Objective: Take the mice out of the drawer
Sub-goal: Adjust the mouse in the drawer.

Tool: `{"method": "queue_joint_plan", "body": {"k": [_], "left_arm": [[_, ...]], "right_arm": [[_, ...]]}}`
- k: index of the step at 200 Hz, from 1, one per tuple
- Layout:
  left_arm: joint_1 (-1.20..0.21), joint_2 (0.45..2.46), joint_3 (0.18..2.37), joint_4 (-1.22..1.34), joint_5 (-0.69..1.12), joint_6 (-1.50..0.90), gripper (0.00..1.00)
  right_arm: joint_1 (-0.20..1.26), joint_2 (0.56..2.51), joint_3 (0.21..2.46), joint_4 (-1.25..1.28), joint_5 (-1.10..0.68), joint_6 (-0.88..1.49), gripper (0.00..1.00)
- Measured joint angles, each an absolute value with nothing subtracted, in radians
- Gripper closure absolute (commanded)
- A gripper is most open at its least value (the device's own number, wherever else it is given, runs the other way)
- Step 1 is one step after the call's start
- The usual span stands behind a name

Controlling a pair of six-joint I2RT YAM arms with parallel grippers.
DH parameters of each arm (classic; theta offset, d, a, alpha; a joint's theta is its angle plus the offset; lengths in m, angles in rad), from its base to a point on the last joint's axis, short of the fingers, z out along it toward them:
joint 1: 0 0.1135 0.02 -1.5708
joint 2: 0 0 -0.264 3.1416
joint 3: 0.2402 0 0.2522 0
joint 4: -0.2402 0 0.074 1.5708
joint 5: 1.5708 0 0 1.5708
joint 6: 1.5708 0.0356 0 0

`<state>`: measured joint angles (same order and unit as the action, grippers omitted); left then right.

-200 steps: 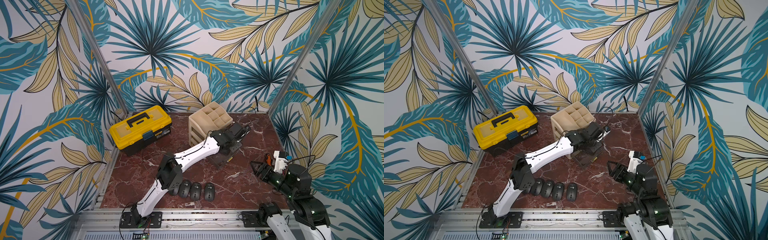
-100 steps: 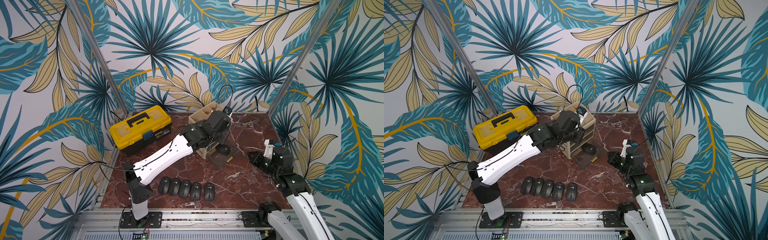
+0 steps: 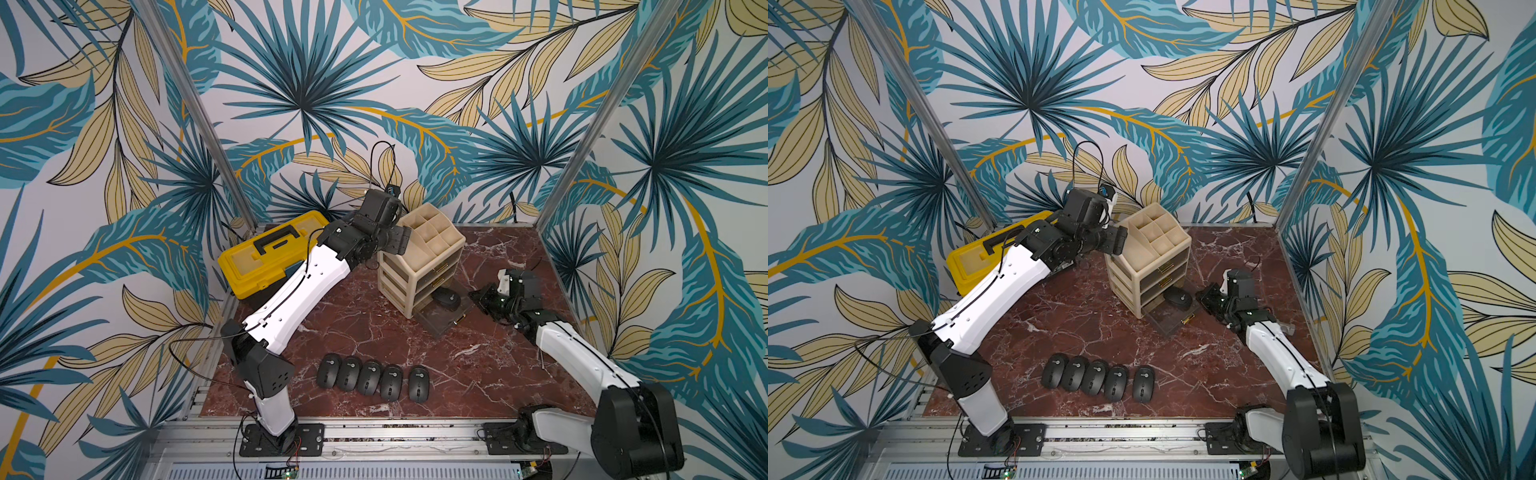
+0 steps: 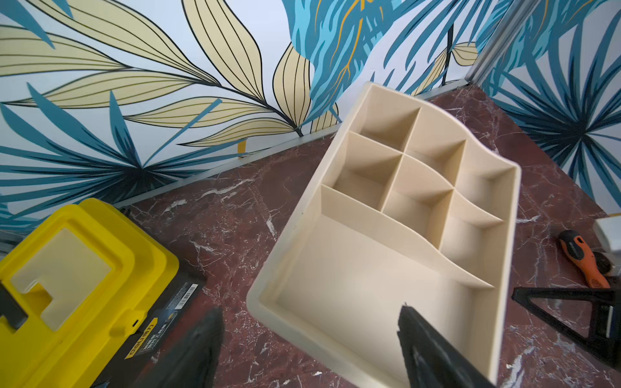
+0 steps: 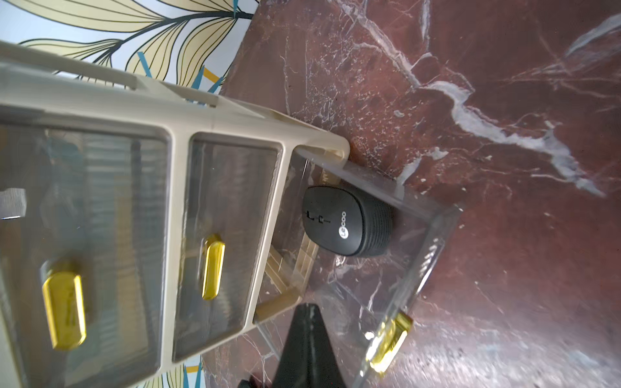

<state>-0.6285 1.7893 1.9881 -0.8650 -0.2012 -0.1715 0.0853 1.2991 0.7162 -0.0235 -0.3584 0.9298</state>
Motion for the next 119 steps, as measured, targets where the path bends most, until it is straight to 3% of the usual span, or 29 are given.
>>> {"method": "queue_joint_plan", "body": {"k": [53, 119], "left_arm": [[-0.603, 1.864, 1.988, -0.850, -0.144, -0.152, 0.15], [-0.593, 1.880, 1.988, -0.844, -0.117, -0.147, 0.19]], "right_arm": [[0.145, 1.508, 0.830, 0.075, -0.352, 1.025, 1.00], [0.213, 1.603, 0.860, 0.108, -0.272, 1.163, 1.00]]}}
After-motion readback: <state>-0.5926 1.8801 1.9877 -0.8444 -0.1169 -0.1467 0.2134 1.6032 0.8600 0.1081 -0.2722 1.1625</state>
